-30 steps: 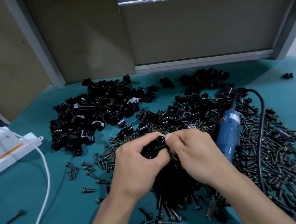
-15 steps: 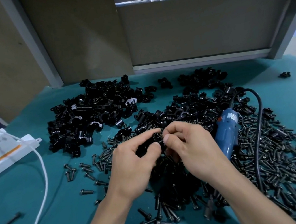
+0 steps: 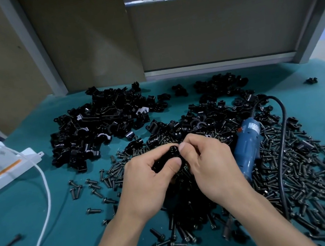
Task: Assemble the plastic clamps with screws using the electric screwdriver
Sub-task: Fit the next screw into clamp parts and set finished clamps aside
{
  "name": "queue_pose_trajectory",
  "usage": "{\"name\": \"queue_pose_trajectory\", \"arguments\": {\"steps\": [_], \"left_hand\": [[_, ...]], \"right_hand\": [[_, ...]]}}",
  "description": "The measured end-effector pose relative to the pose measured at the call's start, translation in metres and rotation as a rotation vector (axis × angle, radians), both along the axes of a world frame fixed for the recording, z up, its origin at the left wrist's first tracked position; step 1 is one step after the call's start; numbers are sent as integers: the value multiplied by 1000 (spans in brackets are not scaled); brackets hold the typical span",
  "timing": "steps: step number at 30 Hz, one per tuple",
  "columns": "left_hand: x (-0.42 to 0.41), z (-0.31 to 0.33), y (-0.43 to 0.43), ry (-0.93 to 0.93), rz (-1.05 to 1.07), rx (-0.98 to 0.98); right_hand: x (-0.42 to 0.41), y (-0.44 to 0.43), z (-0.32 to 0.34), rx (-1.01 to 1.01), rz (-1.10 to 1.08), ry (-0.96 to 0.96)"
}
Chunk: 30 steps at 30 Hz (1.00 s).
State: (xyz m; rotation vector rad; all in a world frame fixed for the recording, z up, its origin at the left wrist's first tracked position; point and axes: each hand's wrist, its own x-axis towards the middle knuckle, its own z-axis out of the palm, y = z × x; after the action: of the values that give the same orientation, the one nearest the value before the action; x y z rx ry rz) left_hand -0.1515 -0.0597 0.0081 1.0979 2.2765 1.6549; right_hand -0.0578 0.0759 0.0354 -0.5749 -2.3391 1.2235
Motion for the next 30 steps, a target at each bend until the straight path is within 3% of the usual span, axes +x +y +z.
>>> {"name": "queue_pose_trajectory", "arguments": {"steps": [15,23,30], "left_hand": [[5,-2,5,-7,-63,10],[3,4,3,80,-32,-1],[5,1,2,48,-63,-19]], "right_hand": [[-2,-2,-8,138,-84,-5],[5,11,6,56,143,-42],[5,12,3,111,109,-85]]}}
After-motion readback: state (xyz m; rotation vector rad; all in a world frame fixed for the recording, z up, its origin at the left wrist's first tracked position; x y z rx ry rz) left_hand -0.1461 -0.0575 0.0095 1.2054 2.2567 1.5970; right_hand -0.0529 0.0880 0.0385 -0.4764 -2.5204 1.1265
